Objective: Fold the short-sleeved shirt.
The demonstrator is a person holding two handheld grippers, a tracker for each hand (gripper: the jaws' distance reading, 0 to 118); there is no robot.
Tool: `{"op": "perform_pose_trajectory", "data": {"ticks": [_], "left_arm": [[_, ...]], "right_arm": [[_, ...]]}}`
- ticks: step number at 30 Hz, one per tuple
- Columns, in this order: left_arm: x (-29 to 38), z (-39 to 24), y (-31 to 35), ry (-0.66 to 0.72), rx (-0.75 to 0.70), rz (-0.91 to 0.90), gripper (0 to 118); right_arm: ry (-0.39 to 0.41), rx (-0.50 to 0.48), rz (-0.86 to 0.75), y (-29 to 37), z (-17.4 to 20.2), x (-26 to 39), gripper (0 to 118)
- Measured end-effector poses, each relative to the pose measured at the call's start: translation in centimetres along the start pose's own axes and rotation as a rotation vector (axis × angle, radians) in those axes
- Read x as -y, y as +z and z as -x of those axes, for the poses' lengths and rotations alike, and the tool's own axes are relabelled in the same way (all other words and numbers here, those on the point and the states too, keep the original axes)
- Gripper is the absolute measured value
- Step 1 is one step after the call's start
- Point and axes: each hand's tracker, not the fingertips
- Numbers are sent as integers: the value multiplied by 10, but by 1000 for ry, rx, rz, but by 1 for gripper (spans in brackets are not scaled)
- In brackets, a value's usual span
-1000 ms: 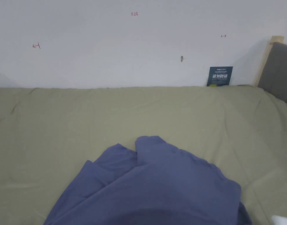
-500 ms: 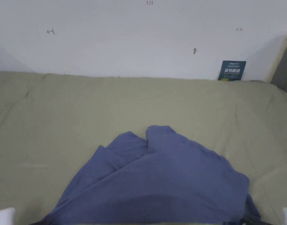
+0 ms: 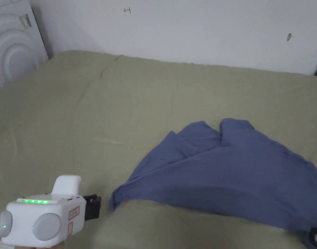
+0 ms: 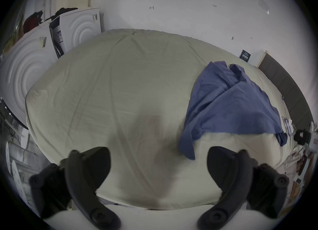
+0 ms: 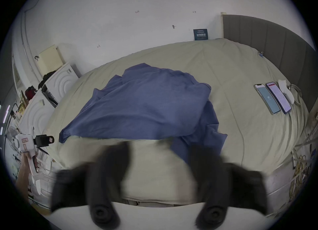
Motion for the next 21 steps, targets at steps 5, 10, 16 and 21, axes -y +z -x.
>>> {"op": "perform_pose_trajectory", "data": {"ticks": [5,10,16,21], "left_arm": [[5,-2,-6,-25,6,-3,2],[-4,-6,-34,16,39,82,115],[-19,-20,-76,12,28,65,115],[-20,-45,-105,-96,-43,114,115]], "right_arm": [[51,19,1,0,18,6,2],[60,20,16,-3,24,9,2],[57,3,38,-10,13,9,2],[47,6,67,-18,10,11,2]]}}
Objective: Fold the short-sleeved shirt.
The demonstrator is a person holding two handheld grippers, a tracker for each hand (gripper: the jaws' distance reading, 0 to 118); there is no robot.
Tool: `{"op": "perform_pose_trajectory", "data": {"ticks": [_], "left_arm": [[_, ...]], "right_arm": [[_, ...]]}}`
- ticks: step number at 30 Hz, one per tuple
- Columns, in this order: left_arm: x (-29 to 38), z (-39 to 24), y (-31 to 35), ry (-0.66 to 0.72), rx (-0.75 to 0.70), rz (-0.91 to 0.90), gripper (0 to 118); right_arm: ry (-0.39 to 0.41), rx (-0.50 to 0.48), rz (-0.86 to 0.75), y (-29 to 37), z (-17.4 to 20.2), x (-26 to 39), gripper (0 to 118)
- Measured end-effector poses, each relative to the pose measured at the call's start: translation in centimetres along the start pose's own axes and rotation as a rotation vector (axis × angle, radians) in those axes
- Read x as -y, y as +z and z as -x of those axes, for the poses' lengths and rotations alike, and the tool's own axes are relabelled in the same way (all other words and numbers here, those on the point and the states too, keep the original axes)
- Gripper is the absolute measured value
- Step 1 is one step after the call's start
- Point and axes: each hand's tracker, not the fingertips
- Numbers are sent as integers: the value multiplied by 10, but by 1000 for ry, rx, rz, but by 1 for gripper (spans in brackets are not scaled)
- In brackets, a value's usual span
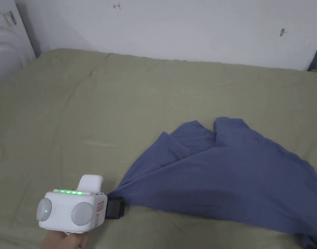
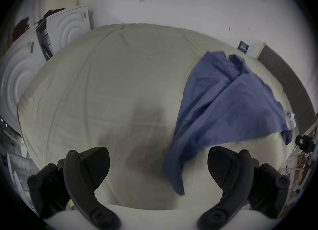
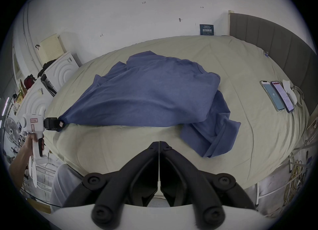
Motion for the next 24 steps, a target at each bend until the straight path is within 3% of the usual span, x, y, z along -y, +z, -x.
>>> {"op": "perform_pose_trajectory", "data": {"ticks": [1,2,4,5,10,16,17,19,20,24], "left_arm": [[-1,-3,0,-12,-6,0,111],[-2,-5,1,-7,-10,-1,98],[-3,-5,11,25,75,-54,38],[-3,-8,12,-20,42,-67,10],[-3,-10,10,-52,55,-37,8],[-4,-5,15,-4,95,-27,8],[-5,-5,15,-4,96,-25,8],[-6,-7,17,-8,95,-22,8],[-6,-8,18,-8,93,-21,8],[-7,-9,19,8,93,-11,8]], "right_arm": [[-2,-1,5,-1,-1,0,2],[-1,-1,8,-8,-8,3,2],[-2,5,15,-11,-10,3,2],[-12,0,16,-13,-11,3,2],[-53,-7,20,-26,-17,-7,2],[-23,-1,7,-46,-18,-39,7],[-17,2,3,-52,-19,-48,22],[8,33,-6,-66,-21,-66,101],[29,42,8,-77,-23,-78,118],[89,51,53,-115,-32,-137,118]]}}
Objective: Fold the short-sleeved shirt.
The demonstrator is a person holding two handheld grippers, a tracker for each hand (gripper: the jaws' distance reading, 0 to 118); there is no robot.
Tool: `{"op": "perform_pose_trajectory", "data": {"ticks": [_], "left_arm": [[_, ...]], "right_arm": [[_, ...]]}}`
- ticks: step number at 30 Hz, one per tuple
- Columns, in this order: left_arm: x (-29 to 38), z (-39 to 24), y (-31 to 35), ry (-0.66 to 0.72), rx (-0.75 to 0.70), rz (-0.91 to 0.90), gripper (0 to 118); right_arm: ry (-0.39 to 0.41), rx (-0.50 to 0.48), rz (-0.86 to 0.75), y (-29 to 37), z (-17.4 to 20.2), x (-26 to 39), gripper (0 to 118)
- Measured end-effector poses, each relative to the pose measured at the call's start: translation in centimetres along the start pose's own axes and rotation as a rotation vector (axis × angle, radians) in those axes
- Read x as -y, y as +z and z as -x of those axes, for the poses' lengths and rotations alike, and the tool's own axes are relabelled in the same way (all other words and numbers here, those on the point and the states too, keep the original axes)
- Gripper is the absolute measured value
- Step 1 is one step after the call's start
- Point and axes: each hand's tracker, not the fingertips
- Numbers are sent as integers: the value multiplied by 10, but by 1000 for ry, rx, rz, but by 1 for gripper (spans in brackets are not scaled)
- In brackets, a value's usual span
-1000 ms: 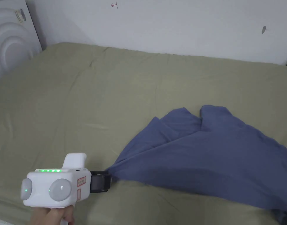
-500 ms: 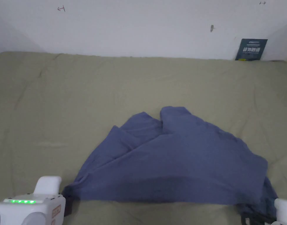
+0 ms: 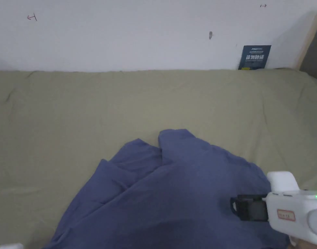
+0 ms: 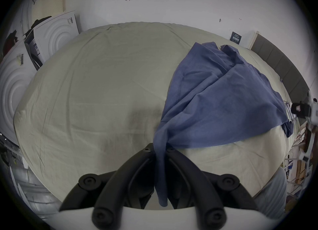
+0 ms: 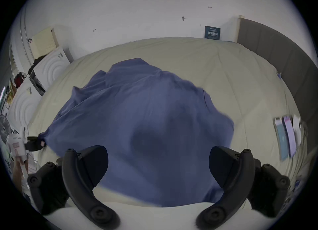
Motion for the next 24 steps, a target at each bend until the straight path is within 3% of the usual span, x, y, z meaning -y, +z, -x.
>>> {"op": "perform_pose_trajectory", "data": {"ticks": [7,12,18,20,22,24], "left_arm": [[-4,-1,1,-2,5,13,8],[-6,1,-2,-5,5,23,8],[-6,-3,-3,-27,-5,20,8],[-6,2,-6,-36,-8,24,8],[-6,3,-7,-33,-7,26,8],[-7,4,-8,-25,-8,30,8]], "right_arm": [[130,131,-3,-100,-19,-120,118],[239,190,93,-153,-6,-151,118],[275,155,183,-216,-13,-147,117],[186,121,221,-216,-24,-153,115],[168,104,214,-196,-7,-147,97],[226,91,189,-180,4,-144,57]]}}
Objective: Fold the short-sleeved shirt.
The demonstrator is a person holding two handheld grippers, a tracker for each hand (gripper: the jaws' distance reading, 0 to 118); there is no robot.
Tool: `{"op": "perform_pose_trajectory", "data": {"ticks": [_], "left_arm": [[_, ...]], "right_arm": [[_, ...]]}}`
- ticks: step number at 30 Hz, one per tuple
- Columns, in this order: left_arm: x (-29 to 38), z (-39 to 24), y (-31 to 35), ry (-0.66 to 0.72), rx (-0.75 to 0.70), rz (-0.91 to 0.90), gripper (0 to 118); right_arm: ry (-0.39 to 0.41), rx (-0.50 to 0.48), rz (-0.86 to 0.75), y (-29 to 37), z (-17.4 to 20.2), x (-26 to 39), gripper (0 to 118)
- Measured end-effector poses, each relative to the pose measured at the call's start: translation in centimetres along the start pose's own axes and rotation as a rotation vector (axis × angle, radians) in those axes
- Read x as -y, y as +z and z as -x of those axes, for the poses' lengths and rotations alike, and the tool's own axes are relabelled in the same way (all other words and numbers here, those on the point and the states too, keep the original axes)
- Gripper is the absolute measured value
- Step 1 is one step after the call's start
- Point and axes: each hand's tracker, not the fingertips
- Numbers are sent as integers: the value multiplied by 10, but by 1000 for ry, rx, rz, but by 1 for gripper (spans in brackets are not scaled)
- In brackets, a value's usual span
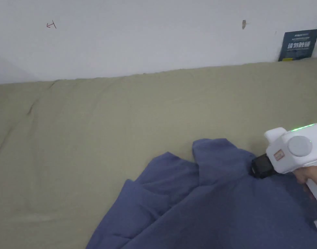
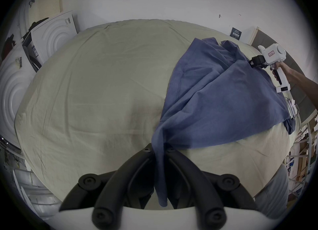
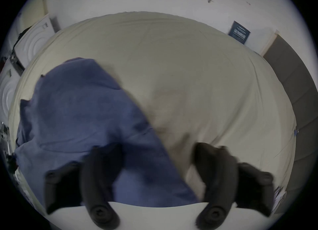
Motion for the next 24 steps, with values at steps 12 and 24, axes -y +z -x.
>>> {"op": "perform_pose_trajectory", "data": {"ticks": [12,24], "left_arm": [[-11,7,0,16,0,52,8],[-73,-9,114,56,44,-257,8]], "right_arm": [[25,-4,-117,115,4,29,2],[-112,-12,-442,340,-47,115,2]]}}
